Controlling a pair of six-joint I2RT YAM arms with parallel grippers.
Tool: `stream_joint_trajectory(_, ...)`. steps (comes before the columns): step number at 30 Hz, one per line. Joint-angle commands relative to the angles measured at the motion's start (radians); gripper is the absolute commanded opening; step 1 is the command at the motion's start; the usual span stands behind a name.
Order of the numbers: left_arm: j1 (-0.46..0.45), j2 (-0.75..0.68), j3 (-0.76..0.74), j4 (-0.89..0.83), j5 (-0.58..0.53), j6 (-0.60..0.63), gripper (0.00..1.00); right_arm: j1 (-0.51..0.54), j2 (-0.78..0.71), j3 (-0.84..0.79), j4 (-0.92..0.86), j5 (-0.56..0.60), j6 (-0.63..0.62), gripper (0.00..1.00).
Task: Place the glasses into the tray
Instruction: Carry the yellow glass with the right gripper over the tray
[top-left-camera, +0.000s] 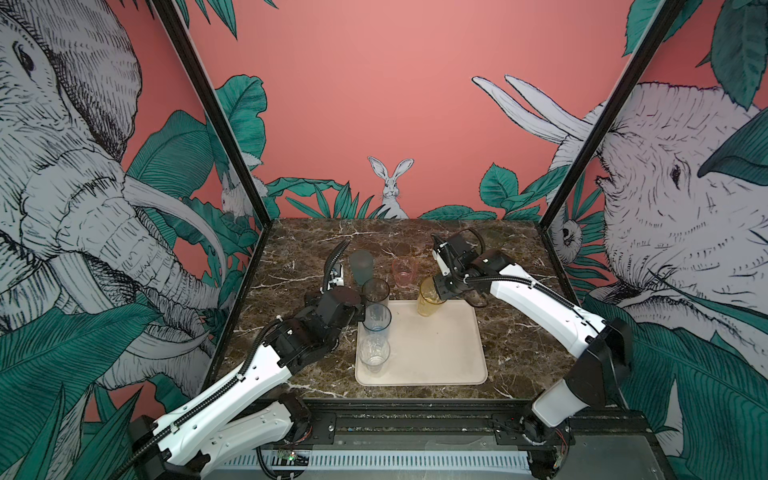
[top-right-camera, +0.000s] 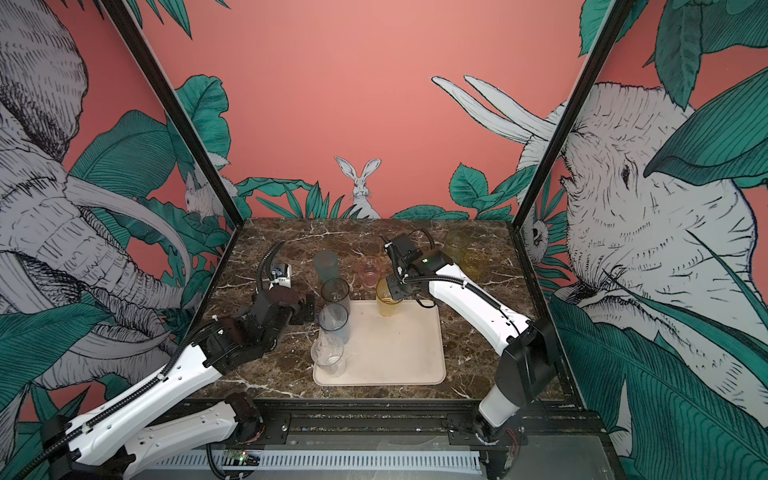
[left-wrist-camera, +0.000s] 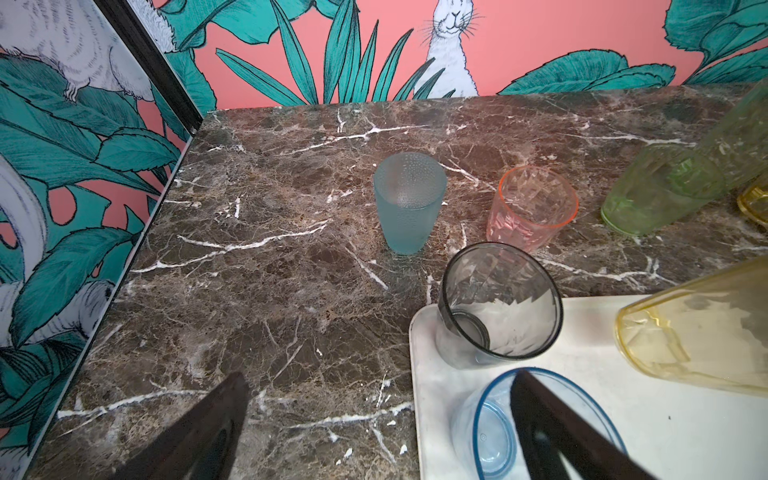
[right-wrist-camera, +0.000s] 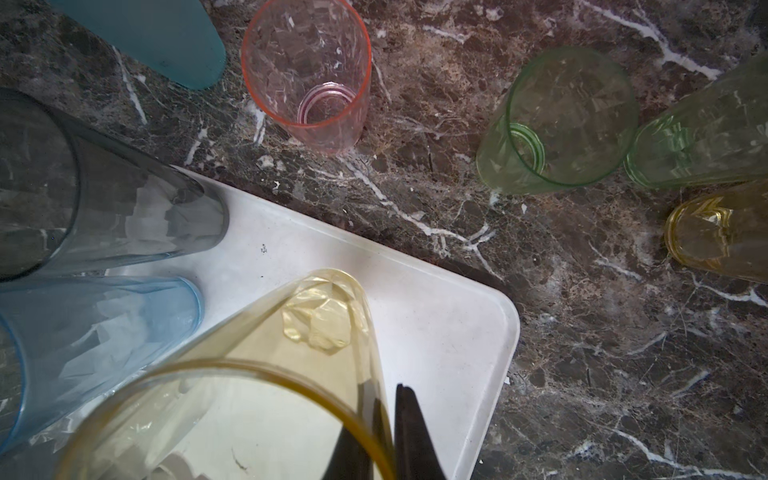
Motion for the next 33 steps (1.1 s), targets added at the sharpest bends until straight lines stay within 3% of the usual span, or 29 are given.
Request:
stream_joint_trajectory(1, 0.006, -0.034, -0.017, -0.021, -0.02, -0.021, 0.99, 0.014, 0.032, 0.0, 0.039, 0.022, 0.02, 0.0)
stream_joint_trajectory(33, 0.007, -0.08, -0.04, -0.043, -0.031, -0.034, 0.99, 0.025, 0.166, 0.083, 0.008, 0.048, 0.035, 0.0)
